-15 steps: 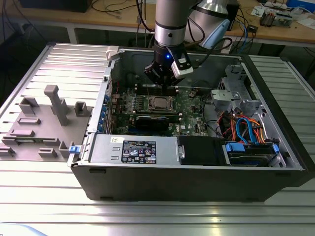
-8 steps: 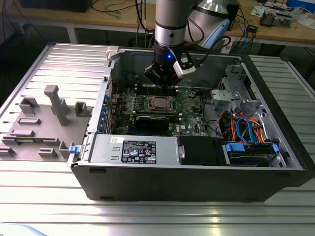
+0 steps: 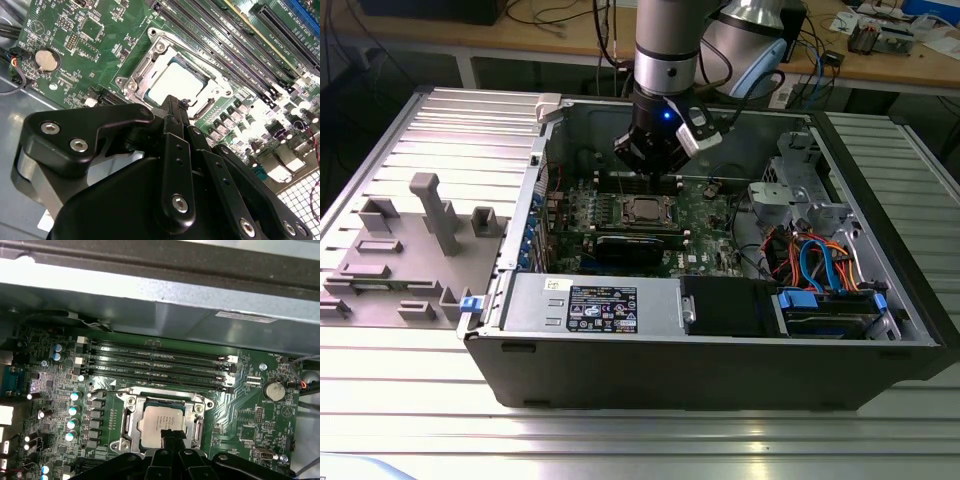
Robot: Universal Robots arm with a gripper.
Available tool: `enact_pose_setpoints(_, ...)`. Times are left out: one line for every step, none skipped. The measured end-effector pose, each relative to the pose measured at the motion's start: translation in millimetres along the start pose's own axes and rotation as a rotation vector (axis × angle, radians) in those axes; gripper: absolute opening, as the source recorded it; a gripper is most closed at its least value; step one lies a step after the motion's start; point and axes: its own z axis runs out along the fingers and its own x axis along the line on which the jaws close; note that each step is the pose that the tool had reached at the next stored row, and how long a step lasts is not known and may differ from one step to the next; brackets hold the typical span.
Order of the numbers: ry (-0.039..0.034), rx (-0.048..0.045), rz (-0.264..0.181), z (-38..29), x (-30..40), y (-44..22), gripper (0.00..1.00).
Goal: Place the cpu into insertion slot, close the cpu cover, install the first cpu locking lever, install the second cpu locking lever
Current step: 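Install the first cpu locking lever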
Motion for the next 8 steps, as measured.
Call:
enact_pose_setpoints(0.0000,0.0000,-0.002,0.0,0.0,0.0,0.11)
enact_pose_setpoints(0.0000,-0.0003,-0.012,0.0,0.0,0.0,0.11)
enact_pose_setpoints(0.0000,-0.0006,-0.029,0.0,0.0,0.0,0.11)
enact_pose_setpoints(0.0000,-0.0011,-0.049,0.0,0.0,-0.1,0.11)
enact_pose_setpoints(0.0000,-0.0011,-0.049,0.0,0.0,-0.2,0.11)
enact_pose_setpoints(0.0000,-0.0012,-0.049,0.0,0.0,-0.2,0.11)
enact_pose_setpoints(0.0001,-0.0011,-0.049,0.0,0.1,-0.1,0.11)
enact_pose_setpoints(0.0000,-0.0011,-0.049,0.0,0.1,-0.1,0.11)
